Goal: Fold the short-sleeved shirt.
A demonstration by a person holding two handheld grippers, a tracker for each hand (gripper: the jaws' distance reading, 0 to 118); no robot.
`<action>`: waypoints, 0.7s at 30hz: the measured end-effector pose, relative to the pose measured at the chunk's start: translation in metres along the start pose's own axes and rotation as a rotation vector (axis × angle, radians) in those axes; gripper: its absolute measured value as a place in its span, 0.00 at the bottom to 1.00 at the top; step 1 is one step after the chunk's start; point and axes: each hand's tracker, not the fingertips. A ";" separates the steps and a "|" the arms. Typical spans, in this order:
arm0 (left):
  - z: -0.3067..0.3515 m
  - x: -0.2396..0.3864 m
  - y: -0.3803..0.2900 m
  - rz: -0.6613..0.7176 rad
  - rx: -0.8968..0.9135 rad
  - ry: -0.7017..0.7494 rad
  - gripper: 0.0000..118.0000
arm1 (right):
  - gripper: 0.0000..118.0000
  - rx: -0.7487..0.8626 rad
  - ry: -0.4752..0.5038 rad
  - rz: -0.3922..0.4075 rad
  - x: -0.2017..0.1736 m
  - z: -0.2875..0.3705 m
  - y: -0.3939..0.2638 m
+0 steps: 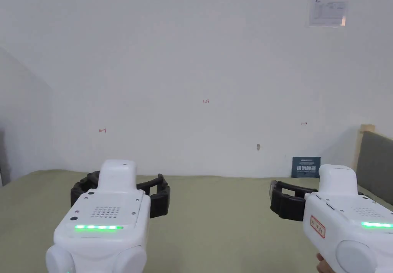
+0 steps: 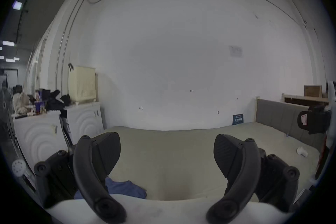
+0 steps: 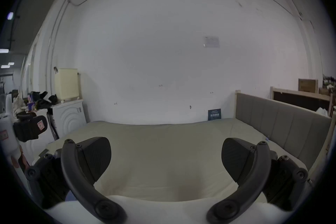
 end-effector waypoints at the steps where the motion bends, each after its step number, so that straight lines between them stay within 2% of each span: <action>1: 0.000 0.000 0.000 0.008 -0.002 -0.003 0.92 | 1.00 0.015 -0.004 0.013 -0.005 0.003 -0.002; 4: -0.003 -0.005 0.000 0.039 -0.026 -0.011 0.92 | 1.00 0.020 -0.029 0.064 -0.007 0.004 -0.004; 11: -0.006 -0.010 -0.003 0.042 -0.052 0.001 0.91 | 0.99 0.015 -0.045 0.075 -0.013 0.001 -0.007; 13: -0.006 -0.011 -0.004 0.040 -0.057 -0.007 0.90 | 0.96 0.006 -0.047 0.080 -0.013 0.000 -0.008; 14: -0.005 -0.010 -0.003 0.040 -0.061 -0.010 0.88 | 0.89 0.001 -0.045 0.085 -0.014 0.000 -0.009; 15: -0.004 -0.010 -0.003 0.039 -0.066 -0.022 0.80 | 0.71 0.010 -0.045 0.084 -0.015 0.002 -0.010; 16: -0.002 -0.011 -0.003 0.041 -0.058 -0.037 0.48 | 0.29 0.016 -0.050 0.086 -0.016 0.003 -0.011; 17: -0.002 -0.010 -0.004 0.041 -0.054 -0.036 0.04 | 0.03 0.018 -0.073 0.088 -0.017 0.002 -0.012; 18: -0.003 -0.006 -0.005 0.047 -0.045 -0.022 0.00 | 0.01 0.021 -0.095 0.086 -0.016 0.002 -0.013; 21: -0.003 -0.005 -0.002 0.050 -0.066 -0.044 0.00 | 0.00 0.018 -0.077 0.058 -0.012 0.005 -0.013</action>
